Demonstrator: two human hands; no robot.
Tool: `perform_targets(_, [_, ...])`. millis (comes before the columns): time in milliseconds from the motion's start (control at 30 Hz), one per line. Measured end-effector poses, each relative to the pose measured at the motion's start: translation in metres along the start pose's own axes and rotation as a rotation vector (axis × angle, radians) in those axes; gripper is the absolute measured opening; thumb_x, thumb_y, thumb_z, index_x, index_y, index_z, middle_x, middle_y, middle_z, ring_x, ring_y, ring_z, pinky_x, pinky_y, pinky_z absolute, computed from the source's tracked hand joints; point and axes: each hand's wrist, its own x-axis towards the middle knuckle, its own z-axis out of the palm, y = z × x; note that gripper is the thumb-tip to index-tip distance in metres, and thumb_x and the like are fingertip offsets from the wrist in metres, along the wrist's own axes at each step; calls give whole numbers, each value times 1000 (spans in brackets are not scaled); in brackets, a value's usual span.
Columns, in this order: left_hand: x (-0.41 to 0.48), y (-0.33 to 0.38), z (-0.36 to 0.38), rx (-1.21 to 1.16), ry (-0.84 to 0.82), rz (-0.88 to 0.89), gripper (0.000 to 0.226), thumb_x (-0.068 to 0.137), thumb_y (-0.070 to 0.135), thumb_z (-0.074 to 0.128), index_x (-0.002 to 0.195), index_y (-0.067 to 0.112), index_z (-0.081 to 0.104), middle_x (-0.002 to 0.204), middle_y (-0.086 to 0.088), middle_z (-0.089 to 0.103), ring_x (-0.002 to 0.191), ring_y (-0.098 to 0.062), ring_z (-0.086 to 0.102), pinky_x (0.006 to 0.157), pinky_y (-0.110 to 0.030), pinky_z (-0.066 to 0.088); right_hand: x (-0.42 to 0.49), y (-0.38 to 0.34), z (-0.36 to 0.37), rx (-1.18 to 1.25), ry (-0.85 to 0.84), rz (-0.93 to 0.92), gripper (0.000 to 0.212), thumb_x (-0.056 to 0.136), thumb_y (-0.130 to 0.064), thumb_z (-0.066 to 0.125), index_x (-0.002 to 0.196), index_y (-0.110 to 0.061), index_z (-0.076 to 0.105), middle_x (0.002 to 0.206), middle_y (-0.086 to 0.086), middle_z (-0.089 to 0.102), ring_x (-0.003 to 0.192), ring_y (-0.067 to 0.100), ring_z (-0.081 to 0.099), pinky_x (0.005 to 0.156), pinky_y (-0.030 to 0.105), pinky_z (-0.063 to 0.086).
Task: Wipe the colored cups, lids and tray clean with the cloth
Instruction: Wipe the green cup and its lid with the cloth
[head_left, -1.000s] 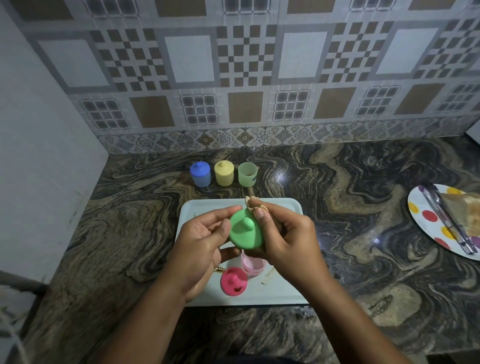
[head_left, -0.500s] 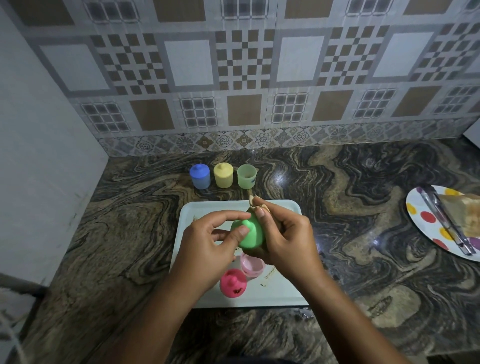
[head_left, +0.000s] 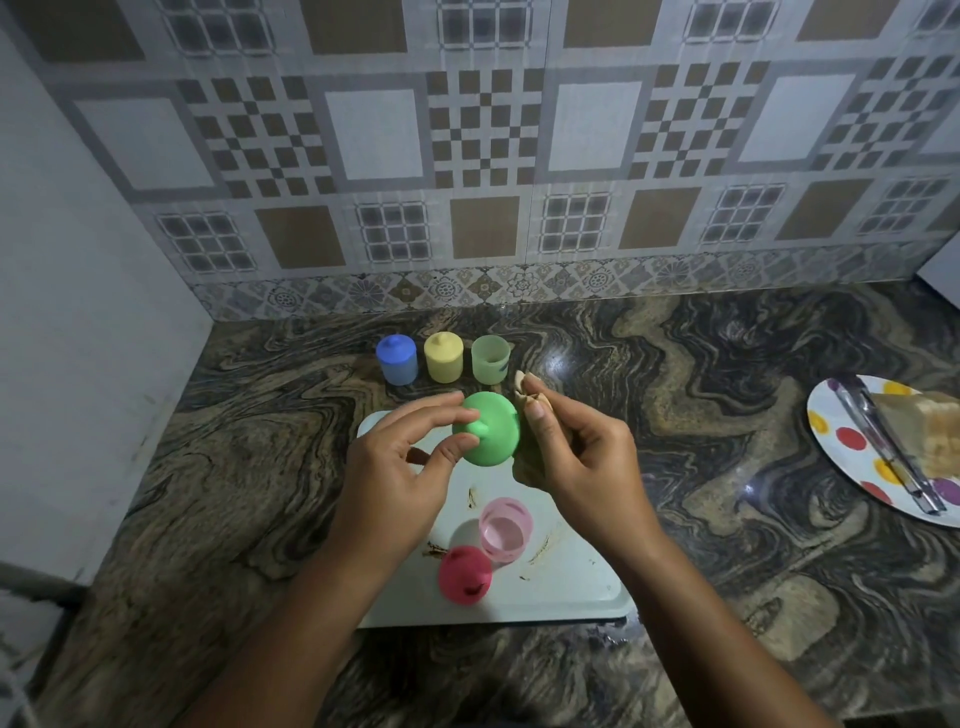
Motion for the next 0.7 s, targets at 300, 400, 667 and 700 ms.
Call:
perform_targets(300, [64, -58, 29, 283, 59, 25, 17, 84, 23, 77, 100, 21, 77, 92, 4, 66, 77, -11, 60, 73, -29, 53, 66, 46, -2, -660, 38, -489, 35, 97, -15, 60, 128, -1, 65, 130, 21, 65, 127, 30, 59, 105, 25, 47])
perform_targets(400, [88, -71, 42, 359, -19, -66, 20, 86, 30, 74, 104, 21, 76, 85, 7, 64, 74, -13, 58, 70, -30, 52, 93, 61, -5, -812, 17, -439, 38, 98, -24, 58, 133, -10, 64, 138, 24, 59, 121, 37, 63, 86, 47, 59])
perform_targets(667, [144, -94, 79, 571, -121, -112, 23, 88, 38, 67, 99, 20, 75, 97, -1, 76, 91, -24, 69, 75, -36, 55, 146, 82, -3, -931, 12, -326, 39, 103, -27, 54, 139, -14, 59, 145, 23, 53, 117, 43, 63, 82, 50, 58])
perform_targets(700, [150, -96, 83, 586, -131, -118, 23, 88, 37, 67, 100, 20, 75, 98, -1, 76, 92, -24, 69, 75, -36, 55, 151, 84, -3, -923, 13, -311, 38, 103, -27, 54, 138, -13, 59, 143, 23, 55, 117, 43, 63, 83, 49, 58])
